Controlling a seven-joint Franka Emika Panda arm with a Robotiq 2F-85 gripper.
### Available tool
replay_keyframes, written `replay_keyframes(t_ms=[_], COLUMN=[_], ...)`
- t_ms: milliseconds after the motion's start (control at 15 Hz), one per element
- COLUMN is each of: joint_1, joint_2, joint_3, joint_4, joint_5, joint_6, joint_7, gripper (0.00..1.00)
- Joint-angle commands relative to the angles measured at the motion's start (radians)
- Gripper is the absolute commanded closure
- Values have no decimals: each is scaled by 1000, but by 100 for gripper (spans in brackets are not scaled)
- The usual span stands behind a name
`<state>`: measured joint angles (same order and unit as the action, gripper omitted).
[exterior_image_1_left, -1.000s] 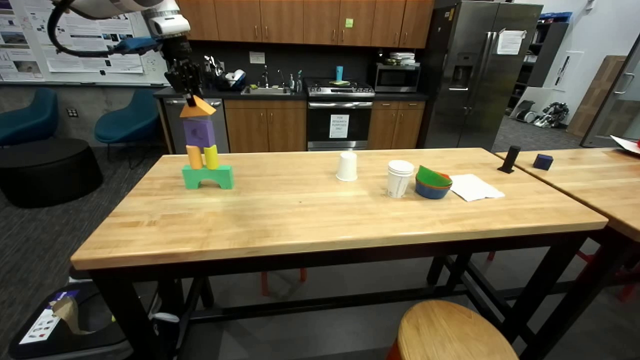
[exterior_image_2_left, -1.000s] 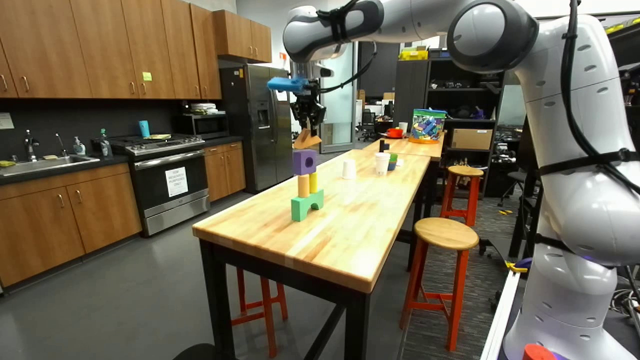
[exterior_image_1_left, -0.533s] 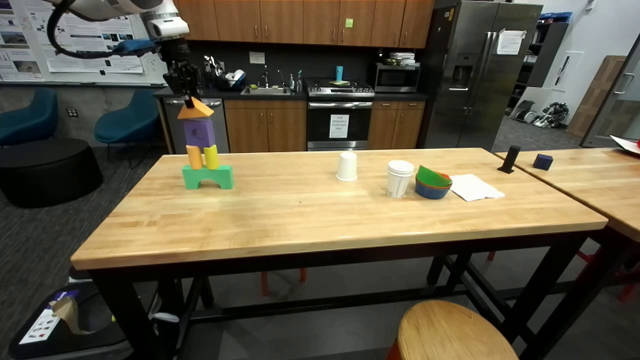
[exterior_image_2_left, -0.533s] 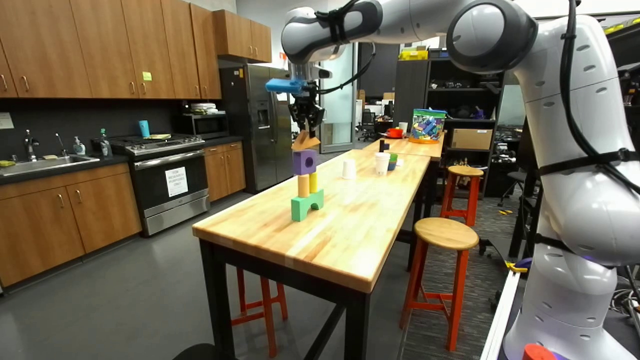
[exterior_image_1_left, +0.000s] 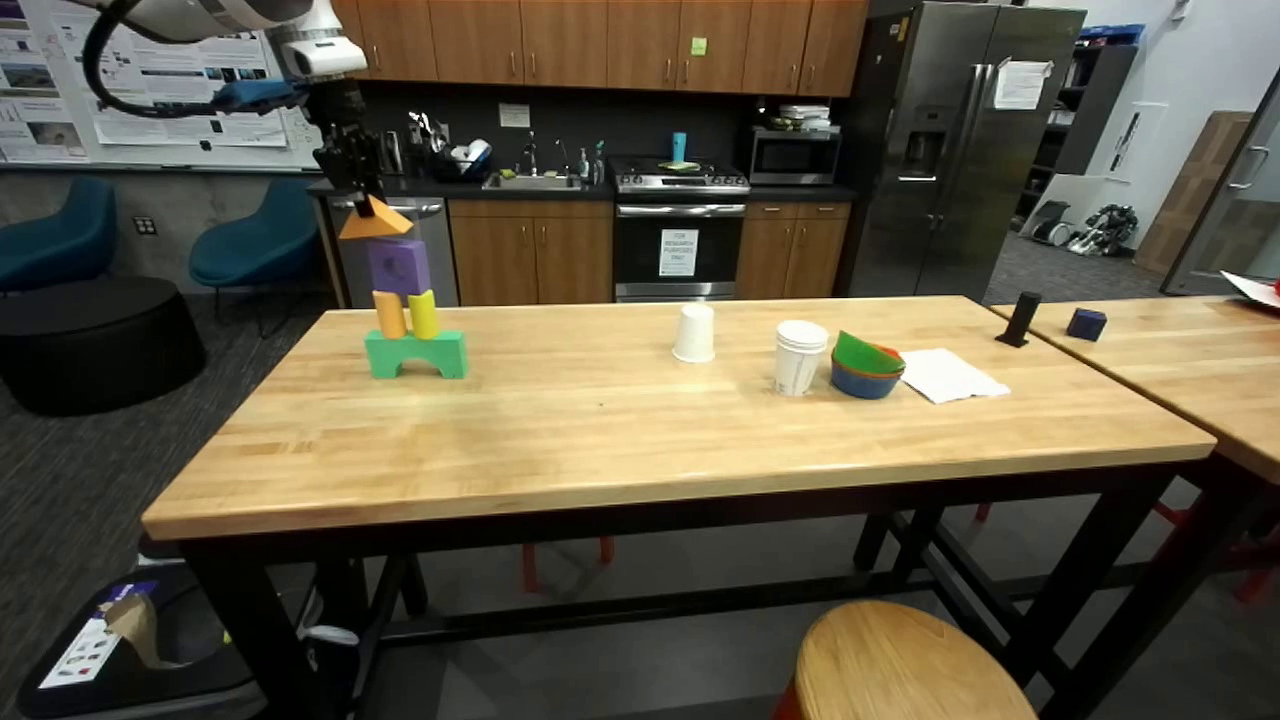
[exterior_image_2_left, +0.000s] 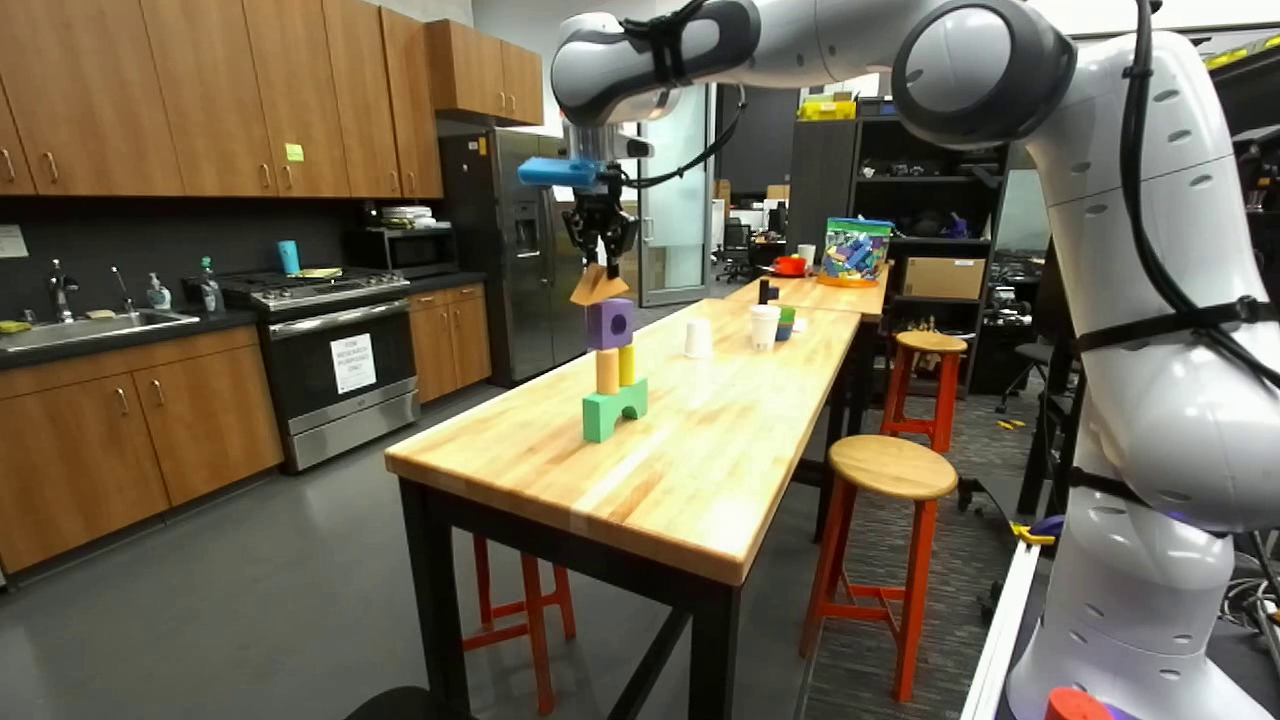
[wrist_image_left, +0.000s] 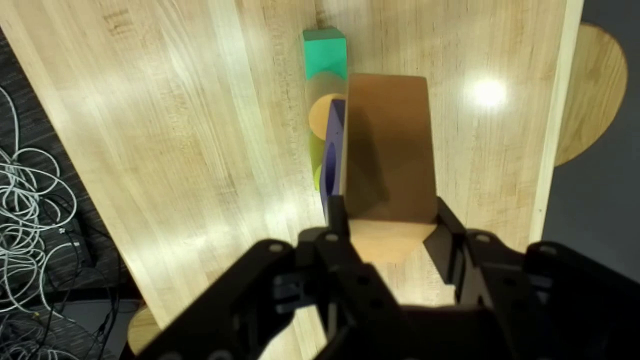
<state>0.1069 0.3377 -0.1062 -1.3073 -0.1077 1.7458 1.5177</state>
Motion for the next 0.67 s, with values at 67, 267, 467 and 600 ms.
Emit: replay_keyframes(t_ms=[67,267,467,600], joint_1=[-37,-32,-30,-27], joint_2=[12,10,10,10], joint_3=[23,8,6,4], joint_4=[47,45,45,43], joint_5=[64,85,73,67], joint_6=[-36,-27,-26,-25], joint_7=[12,19,26,36], gripper=[84,84,84,84])
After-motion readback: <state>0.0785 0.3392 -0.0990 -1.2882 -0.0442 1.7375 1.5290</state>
